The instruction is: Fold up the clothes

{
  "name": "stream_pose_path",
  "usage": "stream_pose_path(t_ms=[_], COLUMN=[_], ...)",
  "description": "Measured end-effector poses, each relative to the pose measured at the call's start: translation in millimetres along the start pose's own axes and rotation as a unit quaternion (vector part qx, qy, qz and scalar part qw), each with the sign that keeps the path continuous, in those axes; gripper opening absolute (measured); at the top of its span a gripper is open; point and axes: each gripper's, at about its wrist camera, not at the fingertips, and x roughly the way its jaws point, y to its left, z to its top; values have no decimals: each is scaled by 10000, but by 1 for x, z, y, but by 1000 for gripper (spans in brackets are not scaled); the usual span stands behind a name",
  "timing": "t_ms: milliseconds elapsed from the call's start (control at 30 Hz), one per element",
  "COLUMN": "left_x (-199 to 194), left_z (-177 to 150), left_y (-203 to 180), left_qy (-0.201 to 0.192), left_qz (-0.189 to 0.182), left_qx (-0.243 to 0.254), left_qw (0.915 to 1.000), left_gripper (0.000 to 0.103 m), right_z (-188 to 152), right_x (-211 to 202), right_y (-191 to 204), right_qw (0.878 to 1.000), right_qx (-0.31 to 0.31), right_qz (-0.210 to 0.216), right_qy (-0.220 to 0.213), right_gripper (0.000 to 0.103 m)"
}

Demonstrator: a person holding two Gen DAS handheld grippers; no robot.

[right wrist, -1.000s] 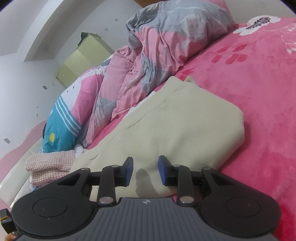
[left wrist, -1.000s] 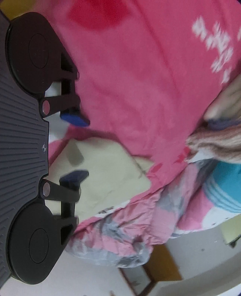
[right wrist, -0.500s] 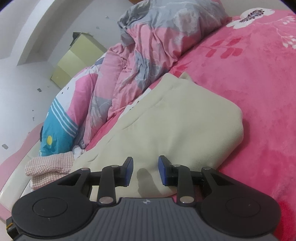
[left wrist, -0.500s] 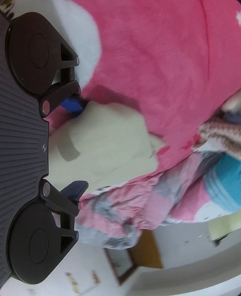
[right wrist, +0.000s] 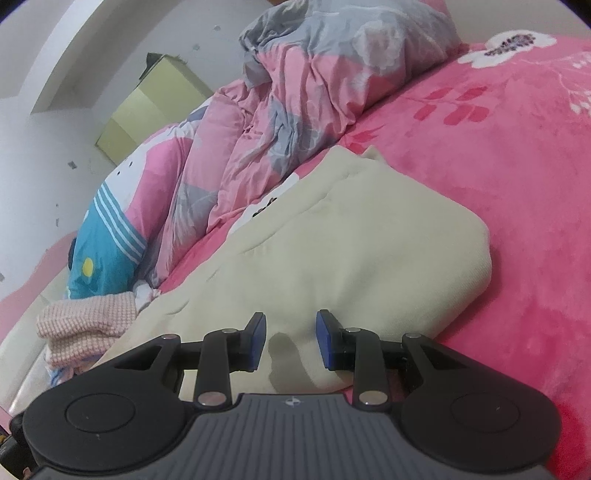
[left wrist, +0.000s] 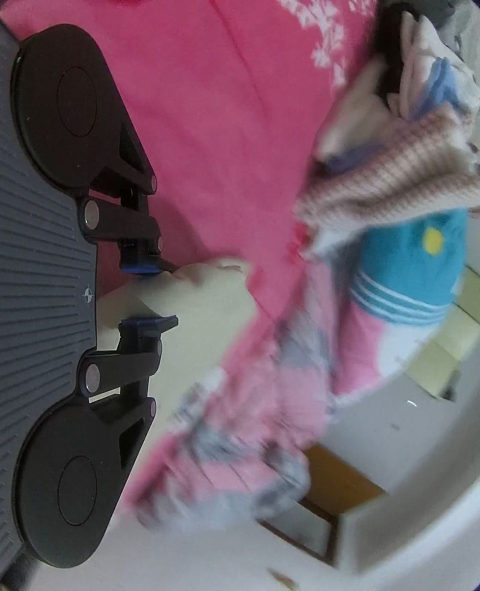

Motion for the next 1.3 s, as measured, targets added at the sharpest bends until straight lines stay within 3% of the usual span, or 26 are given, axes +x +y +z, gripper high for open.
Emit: stream_pose_path(t_ms=[67,167,233,300,400,467,533,633,733,833,1033,1133,1200,1300], left_x=[10,1,-11,-28,-46,-45,-31,-1,33,40,40,35,36,36], left_z=[-3,6,15,22,30,31,26,14,0,-1,-6,-7,-6,-7], left_y=[18,22,26,30,14,-10,-32,-53,-54,-45,-44,-40,-39,-39], left_qy=[236,180,7,-324,-778,-844,-584,-89,395,354,266,256,258,250], left_qz=[119,-39,78,191,229,-22,-315,-443,-45,26,38,29,26,36], left_qx=[-267,-277,-268,-250,445,1107,1647,2151,2329,2113,2091,2041,2033,2036], left_qw=[9993,9994,9996,9990,9957,9903,9841,9755,9717,9768,9775,9786,9788,9787], left_gripper=[24,30,38,43,44,45,50,51,51,51,56,58,58,59], right_z=[-1,-3,-4,-6,-14,-25,-37,-46,-53,-50,-41,-52,-61,-55], right_x=[0,1,1,2,6,12,19,25,27,22,17,54,54,54], right_y=[4,12,18,25,41,58,74,82,88,93,116,102,101,105], right_qw=[9999,9992,9980,9964,9905,9801,9666,9634,9552,9536,9363,9355,9304,9342], right_qx=[-117,-341,-551,-764,-1294,-1867,-2387,-2472,-2723,-2741,-3153,-3127,-3232,-3075], right_qz=[-72,-210,-300,-365,-473,-665,-923,-1033,-1158,-1246,-1410,-1644,-1711,-1807], right_qy=[-17,-11,8,21,36,79,95,32,-26,28,-632,-18,-251,-92], right_gripper=[31,31,34,43,60,79,88,101,103,102,103,103,103,103])
